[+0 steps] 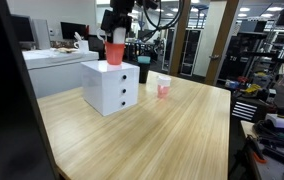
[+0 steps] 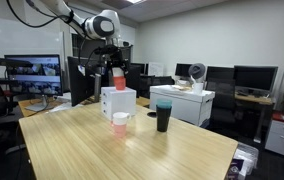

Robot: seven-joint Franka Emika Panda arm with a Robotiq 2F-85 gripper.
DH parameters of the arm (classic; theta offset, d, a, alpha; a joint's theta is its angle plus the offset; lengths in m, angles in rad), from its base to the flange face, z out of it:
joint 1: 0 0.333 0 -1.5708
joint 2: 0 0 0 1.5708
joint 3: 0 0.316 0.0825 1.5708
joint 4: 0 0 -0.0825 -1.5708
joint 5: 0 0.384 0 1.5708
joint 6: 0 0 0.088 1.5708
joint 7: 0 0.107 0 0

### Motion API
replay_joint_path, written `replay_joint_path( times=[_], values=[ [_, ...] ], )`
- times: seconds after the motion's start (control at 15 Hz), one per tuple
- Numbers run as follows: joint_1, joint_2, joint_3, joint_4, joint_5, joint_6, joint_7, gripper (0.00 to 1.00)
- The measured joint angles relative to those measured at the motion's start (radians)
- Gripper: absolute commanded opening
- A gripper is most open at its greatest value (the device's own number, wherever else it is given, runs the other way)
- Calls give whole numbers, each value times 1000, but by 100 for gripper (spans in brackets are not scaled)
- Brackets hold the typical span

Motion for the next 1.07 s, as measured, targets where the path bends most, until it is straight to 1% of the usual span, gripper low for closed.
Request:
replay_joint_path(
  times=[1.07],
  values=[
    [0, -2, -12, 92, 19, -48, 0, 100]
  ],
)
